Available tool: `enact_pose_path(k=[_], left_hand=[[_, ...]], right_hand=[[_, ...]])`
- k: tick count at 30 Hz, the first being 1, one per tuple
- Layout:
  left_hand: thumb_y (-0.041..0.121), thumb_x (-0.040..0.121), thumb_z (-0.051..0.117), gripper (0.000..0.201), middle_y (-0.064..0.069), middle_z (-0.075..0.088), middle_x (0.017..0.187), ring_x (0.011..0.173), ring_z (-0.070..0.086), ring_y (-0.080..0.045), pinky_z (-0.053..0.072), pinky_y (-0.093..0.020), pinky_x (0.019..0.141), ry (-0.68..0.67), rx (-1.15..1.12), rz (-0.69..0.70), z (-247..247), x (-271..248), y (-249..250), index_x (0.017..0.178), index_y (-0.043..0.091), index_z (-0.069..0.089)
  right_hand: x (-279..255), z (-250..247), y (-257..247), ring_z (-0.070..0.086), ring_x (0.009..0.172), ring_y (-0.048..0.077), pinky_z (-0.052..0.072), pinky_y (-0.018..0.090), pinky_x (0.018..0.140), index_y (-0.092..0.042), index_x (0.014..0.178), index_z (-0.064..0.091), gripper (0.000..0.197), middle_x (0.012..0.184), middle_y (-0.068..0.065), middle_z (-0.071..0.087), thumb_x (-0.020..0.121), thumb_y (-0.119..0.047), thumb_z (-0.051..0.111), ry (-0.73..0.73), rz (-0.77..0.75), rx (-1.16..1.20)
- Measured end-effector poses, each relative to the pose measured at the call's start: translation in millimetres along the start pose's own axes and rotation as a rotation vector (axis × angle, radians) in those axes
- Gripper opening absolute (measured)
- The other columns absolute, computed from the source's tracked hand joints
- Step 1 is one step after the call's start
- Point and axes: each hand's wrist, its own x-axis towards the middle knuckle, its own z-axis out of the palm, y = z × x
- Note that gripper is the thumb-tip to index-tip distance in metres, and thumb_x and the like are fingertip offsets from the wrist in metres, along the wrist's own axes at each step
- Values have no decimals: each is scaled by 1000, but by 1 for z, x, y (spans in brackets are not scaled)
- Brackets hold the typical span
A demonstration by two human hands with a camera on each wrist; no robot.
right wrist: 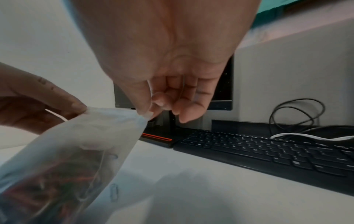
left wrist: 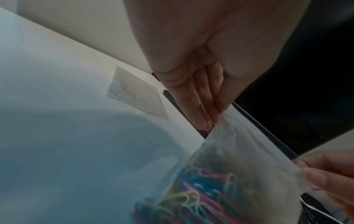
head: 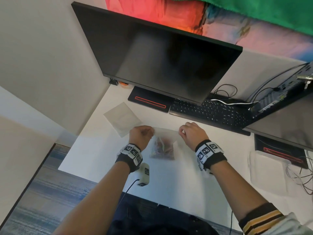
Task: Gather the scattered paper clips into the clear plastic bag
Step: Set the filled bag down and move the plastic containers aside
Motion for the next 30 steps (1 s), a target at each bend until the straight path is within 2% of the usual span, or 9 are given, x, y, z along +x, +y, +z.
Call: enact_pose_path(k=[2, 5, 10, 12, 15, 17, 22, 26, 30], left_hand=[[5, 90, 60, 19, -6, 75, 81, 76, 71, -25, 59, -40, 86, -34, 10, 9, 11, 8, 4, 87, 15, 75], [11, 93, 58, 29, -12, 70, 110, 97, 64, -25, 49, -30, 95, -44, 291, 94, 13, 24, -2, 120, 14, 67], [15, 77, 76, 66, -16, 39, 144, 130, 40, -37, 37, -43, 110, 116, 639, -12, -16, 47, -39, 138, 15, 51], [17, 79, 75, 61, -17, 40, 144, 130, 39, -40, 38, -46, 109, 121, 715, -57, -26, 44, -55, 136, 13, 53], [12, 84, 65, 32, -28, 53, 117, 105, 51, -48, 44, -49, 97, 163, 828, 20, -36, 39, -74, 115, 5, 67], [3, 85, 60, 24, -30, 57, 106, 95, 54, -49, 47, -52, 89, 186, 837, 43, -39, 37, -76, 107, 0, 69], [5, 95, 48, 23, -32, 60, 108, 99, 57, -49, 49, -52, 86, 166, 725, 24, -37, 34, -60, 111, -3, 62], [0, 95, 39, 30, -33, 59, 105, 98, 55, -48, 45, -51, 88, 231, 557, 211, -18, 24, -20, 116, -5, 59], [33, 100, 41, 38, -16, 62, 94, 87, 56, -33, 44, -39, 77, 176, 400, 444, 8, 6, 43, 108, 2, 61]], right_hand=[[-1, 1, 7, 56, 91, 19, 48, 32, 74, -23, 92, 63, 14, 92, -3, 59, 95, -30, 52, -23, 65, 33], [-13, -2, 27, 59, 89, 20, 50, 32, 75, -23, 103, 62, 16, 96, -1, 60, 93, -31, 55, -16, 197, 98], [-75, -16, 92, 54, 105, 30, 50, 38, 86, -19, 108, 60, 25, 114, 11, 55, 85, -24, 66, 238, 585, 112], [-110, -19, 114, 49, 113, 34, 47, 43, 91, -18, 120, 55, 43, 124, 16, 50, 81, -29, 70, 247, 787, 36], [-154, -13, 138, 44, 122, 38, 43, 48, 98, -16, 137, 38, 69, 138, 19, 41, 81, -47, 67, -19, 1040, -94], [-171, -2, 146, 43, 124, 39, 41, 49, 100, -15, 140, 32, 72, 139, 19, 41, 84, -47, 63, -166, 1137, -59], [-177, 22, 140, 48, 123, 35, 38, 47, 103, -19, 149, 18, 63, 138, 14, 46, 94, -24, 47, -222, 1141, 15], [-167, 24, 121, 59, 111, 29, 42, 44, 98, -21, 152, 15, 68, 123, 10, 60, 92, -14, 46, -227, 980, -87], [-155, 29, 89, 63, 104, 25, 45, 37, 93, -25, 153, 12, 72, 115, 8, 65, 90, -11, 45, -249, 788, -116]])
